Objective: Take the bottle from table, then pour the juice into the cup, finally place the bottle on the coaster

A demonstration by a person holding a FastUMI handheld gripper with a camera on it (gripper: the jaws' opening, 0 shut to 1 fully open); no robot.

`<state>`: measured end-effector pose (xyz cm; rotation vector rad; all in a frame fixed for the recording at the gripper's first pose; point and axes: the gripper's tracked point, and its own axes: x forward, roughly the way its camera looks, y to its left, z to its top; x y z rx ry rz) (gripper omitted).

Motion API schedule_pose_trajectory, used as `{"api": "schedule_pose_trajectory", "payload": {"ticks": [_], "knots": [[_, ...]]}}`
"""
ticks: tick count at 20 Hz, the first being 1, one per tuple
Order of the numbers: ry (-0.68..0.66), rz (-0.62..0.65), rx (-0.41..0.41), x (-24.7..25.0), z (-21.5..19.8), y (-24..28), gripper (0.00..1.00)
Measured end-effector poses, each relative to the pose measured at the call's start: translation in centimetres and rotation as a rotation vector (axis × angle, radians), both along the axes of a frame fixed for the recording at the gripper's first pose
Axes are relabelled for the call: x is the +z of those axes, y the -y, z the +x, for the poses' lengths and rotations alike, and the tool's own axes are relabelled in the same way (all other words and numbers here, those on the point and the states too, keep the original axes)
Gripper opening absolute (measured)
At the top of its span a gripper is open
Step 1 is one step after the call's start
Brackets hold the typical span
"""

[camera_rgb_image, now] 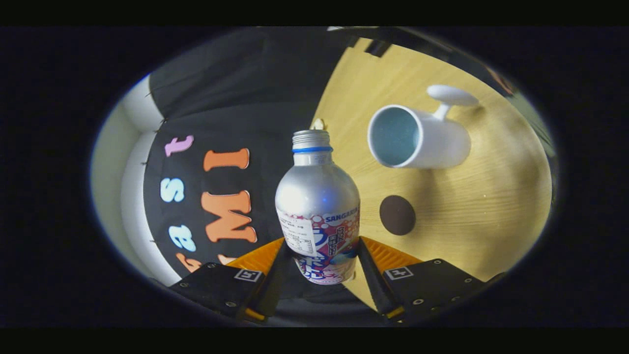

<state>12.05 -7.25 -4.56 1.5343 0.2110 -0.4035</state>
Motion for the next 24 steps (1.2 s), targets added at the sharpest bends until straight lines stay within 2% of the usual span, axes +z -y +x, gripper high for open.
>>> {"api": "schedule_pose_trajectory", "payload": {"ticks": [3, 6, 10, 14, 16, 19, 22, 24], "knots": [[-0.073, -0.296, 0.051, -1.3, 0.0, 0.7, 0.75], [-0.107, -0.526, 0.094, -1.3, 0.4, 1.3, 0.75], [-0.138, -0.85, 0.169, -0.9, 2.2, 0.8, 0.76], [-0.251, -1.263, 0.249, -1.1, 3.7, 0.7, 0.76], [-0.289, -1.418, 0.275, -0.8, 4.9, 0.7, 0.76], [-0.334, -1.526, 0.305, -1.9, 6.8, 1.1, 0.76], [-0.386, -1.506, 0.392, -5.0, 7.7, 1.0, 0.76], [-0.384, -1.474, 0.422, -6.1, 8.0, 0.6, 0.76]]}}
